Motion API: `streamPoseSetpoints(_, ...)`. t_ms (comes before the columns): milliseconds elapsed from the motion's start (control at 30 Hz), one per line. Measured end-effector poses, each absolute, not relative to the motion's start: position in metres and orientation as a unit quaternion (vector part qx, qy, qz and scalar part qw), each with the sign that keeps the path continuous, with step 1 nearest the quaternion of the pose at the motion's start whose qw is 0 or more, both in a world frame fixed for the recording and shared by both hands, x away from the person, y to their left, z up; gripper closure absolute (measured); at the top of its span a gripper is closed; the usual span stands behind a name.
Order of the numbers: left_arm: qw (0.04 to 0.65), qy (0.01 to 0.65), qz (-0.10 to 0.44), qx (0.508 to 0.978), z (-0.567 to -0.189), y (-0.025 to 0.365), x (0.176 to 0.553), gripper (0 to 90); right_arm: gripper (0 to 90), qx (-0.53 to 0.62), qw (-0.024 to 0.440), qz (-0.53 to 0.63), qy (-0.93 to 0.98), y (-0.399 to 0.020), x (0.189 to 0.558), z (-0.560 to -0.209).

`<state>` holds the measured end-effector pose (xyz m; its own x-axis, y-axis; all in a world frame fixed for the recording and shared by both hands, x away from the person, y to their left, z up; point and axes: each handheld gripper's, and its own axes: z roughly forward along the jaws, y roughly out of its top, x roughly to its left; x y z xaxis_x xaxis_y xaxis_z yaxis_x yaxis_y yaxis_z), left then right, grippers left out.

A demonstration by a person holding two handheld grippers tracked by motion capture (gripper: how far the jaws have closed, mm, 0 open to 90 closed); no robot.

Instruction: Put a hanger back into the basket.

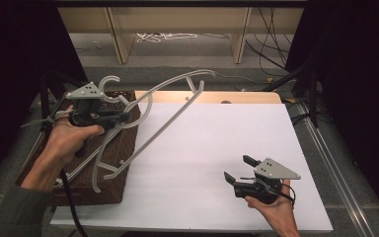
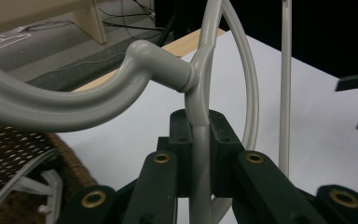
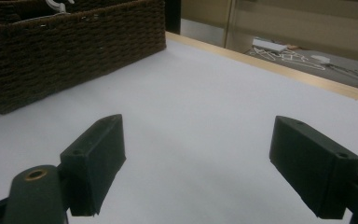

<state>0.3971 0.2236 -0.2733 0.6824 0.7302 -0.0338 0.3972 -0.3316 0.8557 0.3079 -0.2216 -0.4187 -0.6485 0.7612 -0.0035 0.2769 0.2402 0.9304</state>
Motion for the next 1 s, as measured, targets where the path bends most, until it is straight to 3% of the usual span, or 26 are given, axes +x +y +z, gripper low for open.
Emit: streamPoseSetpoints(1000, 0.406, 0.437, 0.251, 0.763, -0.291, 0.306, 0.434, 81.8, 18.8, 0.348, 0.231, 0.505, 0.755, -0.221, 0.309, -0.421)
